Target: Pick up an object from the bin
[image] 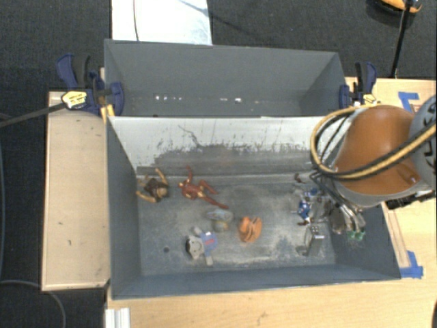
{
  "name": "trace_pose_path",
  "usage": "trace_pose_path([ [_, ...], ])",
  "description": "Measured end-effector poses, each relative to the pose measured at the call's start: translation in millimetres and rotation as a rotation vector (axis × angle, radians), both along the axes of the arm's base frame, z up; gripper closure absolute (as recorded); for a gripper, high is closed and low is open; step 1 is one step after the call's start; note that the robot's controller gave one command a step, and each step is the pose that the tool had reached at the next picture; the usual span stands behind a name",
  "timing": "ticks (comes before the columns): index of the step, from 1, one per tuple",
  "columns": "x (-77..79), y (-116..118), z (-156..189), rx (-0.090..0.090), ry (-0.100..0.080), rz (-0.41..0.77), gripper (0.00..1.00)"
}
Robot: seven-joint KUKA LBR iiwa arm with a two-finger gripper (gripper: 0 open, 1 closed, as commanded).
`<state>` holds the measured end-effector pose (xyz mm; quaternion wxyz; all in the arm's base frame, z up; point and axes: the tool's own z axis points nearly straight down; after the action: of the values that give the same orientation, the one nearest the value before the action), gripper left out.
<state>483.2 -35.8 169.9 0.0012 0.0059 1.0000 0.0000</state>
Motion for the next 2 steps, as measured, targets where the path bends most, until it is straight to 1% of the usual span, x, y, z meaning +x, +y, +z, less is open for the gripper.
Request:
trace_pose_path([
  [1,25.3,35,-49,0.0,-0.004,-0.005,0.0],
  [2,22.9,67,-87,0.001,0.003,0.13,0.0],
])
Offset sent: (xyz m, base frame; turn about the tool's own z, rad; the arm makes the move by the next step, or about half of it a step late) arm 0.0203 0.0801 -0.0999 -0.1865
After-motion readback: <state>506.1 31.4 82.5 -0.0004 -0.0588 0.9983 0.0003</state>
